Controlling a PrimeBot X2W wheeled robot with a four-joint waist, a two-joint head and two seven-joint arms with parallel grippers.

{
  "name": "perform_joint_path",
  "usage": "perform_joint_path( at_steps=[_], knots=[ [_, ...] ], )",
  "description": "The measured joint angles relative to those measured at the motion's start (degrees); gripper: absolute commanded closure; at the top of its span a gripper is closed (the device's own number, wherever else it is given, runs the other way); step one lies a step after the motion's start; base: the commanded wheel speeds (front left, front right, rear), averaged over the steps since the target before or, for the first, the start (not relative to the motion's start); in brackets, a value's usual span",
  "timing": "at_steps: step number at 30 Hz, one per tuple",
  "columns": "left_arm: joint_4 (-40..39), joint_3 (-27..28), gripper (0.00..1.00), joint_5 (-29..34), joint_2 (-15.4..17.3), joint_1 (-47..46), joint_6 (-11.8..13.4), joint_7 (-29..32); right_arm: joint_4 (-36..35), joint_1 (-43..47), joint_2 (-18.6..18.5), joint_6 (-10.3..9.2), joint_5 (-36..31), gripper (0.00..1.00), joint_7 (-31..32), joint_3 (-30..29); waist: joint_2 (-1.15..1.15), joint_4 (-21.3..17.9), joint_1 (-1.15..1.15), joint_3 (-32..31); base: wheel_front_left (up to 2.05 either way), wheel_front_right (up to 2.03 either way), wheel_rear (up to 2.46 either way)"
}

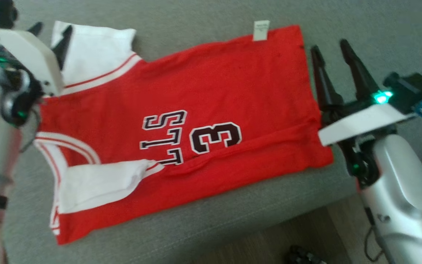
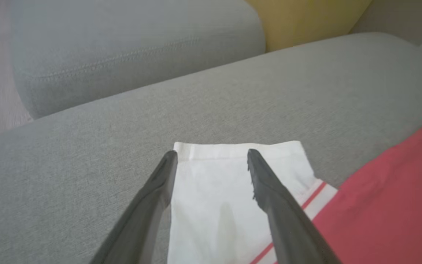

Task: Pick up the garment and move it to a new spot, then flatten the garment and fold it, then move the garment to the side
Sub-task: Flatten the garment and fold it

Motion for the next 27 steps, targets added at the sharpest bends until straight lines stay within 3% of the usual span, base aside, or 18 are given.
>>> perform_joint_path(
  at_steps=[9, 14, 22, 24, 25, 27],
  knots=[
    [9.5, -3.2, 0.0, 1.87, 4.55, -8.03, 0.08, 4.42, 1.48, -5.32, 2.4, 0.0, 0.48, 0.0, -1.72, 4.53, 0.0, -5.3, -0.01, 4.8, 0.0, 0.0, 0.0],
    [14.1, -3.49, 0.0, 3.12, 4.86, -10.17, 1.47, 4.34, 2.14, -5.34, 3.58, 0.0, 1.35, 0.0, -3.32, 4.83, 0.0, -6.7, -0.01, 6.26, 0.0, 0.0, 0.0],
    [17.11, -4.09, 0.0, 1.96, 4.22, -13.61, 0.75, 6.34, 2.82, -5.35, 3.58, 0.0, 1.51, 0.0, -4.61, 4.13, 0.0, -6.5, -0.01, 7.87, 0.0, 0.0, 0.0],
    [17.72, -4.43, 0.88, 1.35, 3.82, -14.46, 0.35, 7.51, 2.87, -5.34, 3.54, 0.0, 1.76, 0.0, -4.63, 3.6, 0.0, -6.1, -0.01, 8.08, 0.0, 0.0, 0.0],
    [17.95, -4.46, 1.0, 0.71, 3.5, -14.82, 0.22, 7.93, 2.97, -5.36, 3.55, 0.0, 1.78, 0.0, -4.63, 3.41, 0.0, -5.88, -0.01, 8.07, 0.0, 0.0, 0.0],
    [18.37, -4.49, 1.0, -0.57, 2.79, -15.1, 0.19, 8.37, 3.02, -5.38, 3.52, 0.0, 1.79, 0.0, -4.63, 3.07, 0.0, -5.37, -0.01, 7.95, 0.0, 0.0, 0.0]
  ],
)
